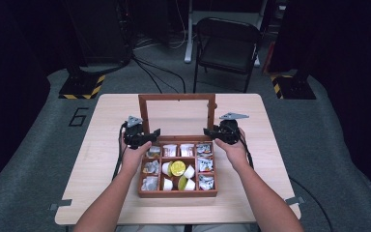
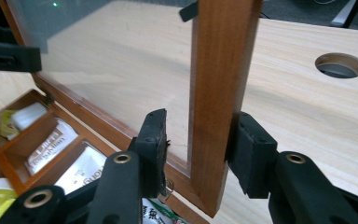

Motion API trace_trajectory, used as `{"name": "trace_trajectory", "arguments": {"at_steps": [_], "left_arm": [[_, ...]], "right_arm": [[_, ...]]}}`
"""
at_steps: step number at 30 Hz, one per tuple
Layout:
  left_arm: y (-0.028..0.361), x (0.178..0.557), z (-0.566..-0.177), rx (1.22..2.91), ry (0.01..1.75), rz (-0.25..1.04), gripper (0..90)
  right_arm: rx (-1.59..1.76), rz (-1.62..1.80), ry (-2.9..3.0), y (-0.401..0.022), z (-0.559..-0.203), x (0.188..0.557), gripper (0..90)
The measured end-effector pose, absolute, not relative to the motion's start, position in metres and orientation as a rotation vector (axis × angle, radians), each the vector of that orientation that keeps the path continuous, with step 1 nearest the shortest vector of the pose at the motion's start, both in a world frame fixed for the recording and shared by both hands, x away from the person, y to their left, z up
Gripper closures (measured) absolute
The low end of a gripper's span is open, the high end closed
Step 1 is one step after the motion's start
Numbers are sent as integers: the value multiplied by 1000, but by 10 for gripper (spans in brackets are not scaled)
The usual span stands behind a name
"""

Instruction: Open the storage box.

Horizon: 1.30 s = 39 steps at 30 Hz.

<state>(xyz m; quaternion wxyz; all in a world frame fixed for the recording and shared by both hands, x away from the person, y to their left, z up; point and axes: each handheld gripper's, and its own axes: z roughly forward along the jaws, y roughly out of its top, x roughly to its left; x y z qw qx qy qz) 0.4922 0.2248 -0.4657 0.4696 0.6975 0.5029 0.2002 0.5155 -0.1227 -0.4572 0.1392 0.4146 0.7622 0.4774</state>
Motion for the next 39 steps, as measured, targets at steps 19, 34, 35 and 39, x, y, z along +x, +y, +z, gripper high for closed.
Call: {"name": "trace_trajectory", "arguments": {"at_steps": [19,34,35,39], "left_arm": [[223,504,-467,1725,1278,464,319],[223,510,-470,1718,1305,441,318],[223,510,-470,1718,1306,441,318],[223,511,-471,1717,1314,435,316]], "right_arm": [[1261,1415,2209,-125,-462,525,600],[1329,1485,2207,-130,-468,532,619],[1331,1488,2208,-130,-468,533,620],[1352,1484,2207,-129,-468,534,620]]}}
